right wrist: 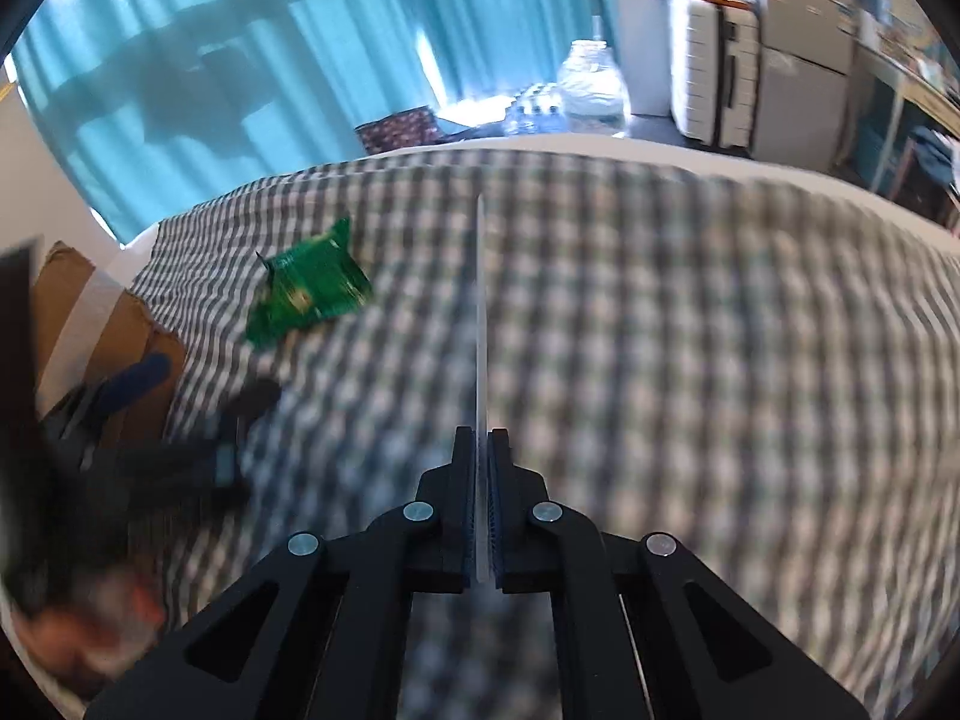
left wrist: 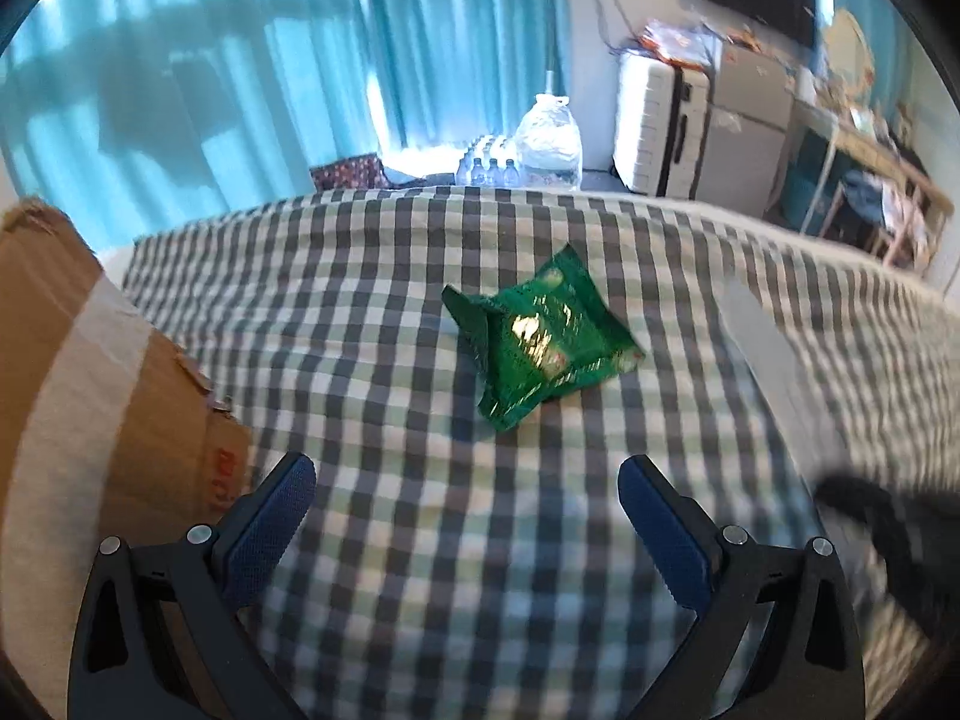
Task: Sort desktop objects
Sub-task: 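Grasp the green foil packet with the left tool while the right tool holds the comb, then carry the green packet and comb over the cardboard box and open both tools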
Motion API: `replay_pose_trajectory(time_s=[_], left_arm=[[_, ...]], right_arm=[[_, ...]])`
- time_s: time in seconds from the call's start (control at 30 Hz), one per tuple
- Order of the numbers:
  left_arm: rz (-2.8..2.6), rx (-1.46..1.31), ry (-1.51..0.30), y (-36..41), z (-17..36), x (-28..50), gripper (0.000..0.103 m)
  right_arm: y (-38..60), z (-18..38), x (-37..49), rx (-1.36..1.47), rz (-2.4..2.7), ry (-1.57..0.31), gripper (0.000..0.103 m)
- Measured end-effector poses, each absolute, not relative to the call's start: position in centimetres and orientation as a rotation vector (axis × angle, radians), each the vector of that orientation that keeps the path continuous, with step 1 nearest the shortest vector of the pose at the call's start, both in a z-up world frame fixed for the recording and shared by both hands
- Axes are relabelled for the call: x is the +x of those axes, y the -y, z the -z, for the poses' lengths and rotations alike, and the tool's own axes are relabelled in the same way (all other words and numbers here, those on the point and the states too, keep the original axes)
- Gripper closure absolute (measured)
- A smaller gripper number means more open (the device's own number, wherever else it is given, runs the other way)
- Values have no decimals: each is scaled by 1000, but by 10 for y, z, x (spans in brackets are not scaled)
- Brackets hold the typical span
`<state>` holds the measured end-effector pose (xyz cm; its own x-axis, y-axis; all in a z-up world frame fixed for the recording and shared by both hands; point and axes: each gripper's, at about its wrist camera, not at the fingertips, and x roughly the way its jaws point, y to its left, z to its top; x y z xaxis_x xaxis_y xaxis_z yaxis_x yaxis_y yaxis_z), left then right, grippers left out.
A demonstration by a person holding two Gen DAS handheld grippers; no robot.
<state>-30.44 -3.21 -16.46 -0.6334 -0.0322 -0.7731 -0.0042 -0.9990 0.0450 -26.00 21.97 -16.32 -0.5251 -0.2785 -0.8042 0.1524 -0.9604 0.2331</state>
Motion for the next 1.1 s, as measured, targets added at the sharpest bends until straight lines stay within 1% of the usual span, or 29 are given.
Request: replay_pose_trajectory(time_s=[0.17, 0.33, 0.43, 0.47, 0.5, 0.53, 0.57, 0.6, 0.63, 0.67, 0.7, 0.77, 0.83, 0.97, 1.1], left_arm=[[2827, 1336, -131, 27, 159, -328, 0], [2797, 1411, -345, 30, 174, -357, 0], [2764, 1396, -393, 31, 180, -370, 0], [2762, 1392, -386, 30, 181, -372, 0], [2768, 1389, -368, 28, 181, -377, 0], [2777, 1385, -352, 25, 180, -379, 3], [2786, 1382, -346, 23, 179, -380, 15], [2795, 1375, -345, 21, 178, -380, 21], [2807, 1364, -343, 22, 177, -378, 36], [2815, 1356, -343, 23, 175, -377, 48], [2823, 1363, -355, 25, 174, -376, 53], [2833, 1394, -404, 28, 174, -372, 58], [2843, 1410, -427, 30, 171, -366, 59], [2884, 1415, -338, 22, 161, -347, 59], [2893, 1447, -315, 16, 154, -325, 60]], right_arm=[[-240, 165, -256, 1400, 2544, 257, 99], [-241, 170, -258, 1402, 2525, 258, 99], [-239, 175, -264, 1414, 2518, 273, 99], [-238, 177, -266, 1422, 2512, 270, 97], [-237, 180, -269, 1428, 2510, 265, 92], [-236, 181, -269, 1425, 2512, 266, 89], [-234, 182, -270, 1412, 2522, 267, 86], [-230, 183, -270, 1404, 2536, 252, 86], [-226, 184, -268, 1399, 2554, 215, 87], [-222, 184, -267, 1401, 2571, 188, 95], [-221, 185, -266, 1410, 2575, 182, 99], [-224, 184, -260, 1403, 2574, 236, 99], [-229, 185, -254, 1415, 2569, 285, 99], [-231, 177, -237, 1425, 2591, 255, 99], [-226, 167, -216, 1424, 2585, 257, 99]])
